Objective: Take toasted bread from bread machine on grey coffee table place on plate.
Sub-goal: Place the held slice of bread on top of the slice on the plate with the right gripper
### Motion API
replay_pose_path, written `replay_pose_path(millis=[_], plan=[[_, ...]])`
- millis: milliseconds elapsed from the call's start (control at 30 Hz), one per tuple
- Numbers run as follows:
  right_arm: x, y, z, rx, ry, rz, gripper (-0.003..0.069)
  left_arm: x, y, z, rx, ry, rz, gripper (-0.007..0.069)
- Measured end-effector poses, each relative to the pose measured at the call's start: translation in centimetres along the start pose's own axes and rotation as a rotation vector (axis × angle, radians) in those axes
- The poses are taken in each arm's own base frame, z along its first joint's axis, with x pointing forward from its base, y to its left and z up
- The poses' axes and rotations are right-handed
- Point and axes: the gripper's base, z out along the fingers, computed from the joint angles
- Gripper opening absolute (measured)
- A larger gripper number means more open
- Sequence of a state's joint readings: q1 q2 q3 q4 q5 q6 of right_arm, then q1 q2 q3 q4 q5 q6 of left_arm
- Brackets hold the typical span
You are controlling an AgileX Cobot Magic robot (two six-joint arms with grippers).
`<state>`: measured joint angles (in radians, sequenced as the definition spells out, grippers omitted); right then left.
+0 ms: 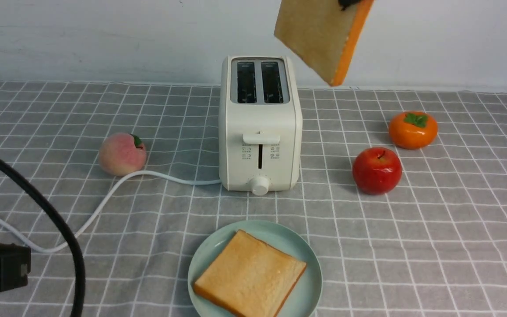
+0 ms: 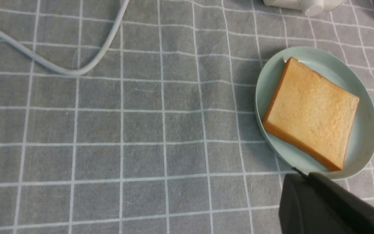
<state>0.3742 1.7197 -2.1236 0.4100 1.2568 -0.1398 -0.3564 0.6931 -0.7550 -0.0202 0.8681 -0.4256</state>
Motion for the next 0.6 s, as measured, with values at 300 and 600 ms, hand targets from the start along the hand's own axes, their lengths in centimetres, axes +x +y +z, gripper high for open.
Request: replay_pose_path(millis=[300, 600], plan=[[9.0, -1.2, 10.1, -0.352, 0.347, 0.141, 0.0113, 0.5, 0.3, 0.6, -0.009, 0.017, 0.000, -0.0014], [15.7, -3.8, 17.3, -0.360, 0.372, 0.341, 0.0113, 1.0, 0.5, 1.0, -0.019, 0.038, 0.000, -0.0014]])
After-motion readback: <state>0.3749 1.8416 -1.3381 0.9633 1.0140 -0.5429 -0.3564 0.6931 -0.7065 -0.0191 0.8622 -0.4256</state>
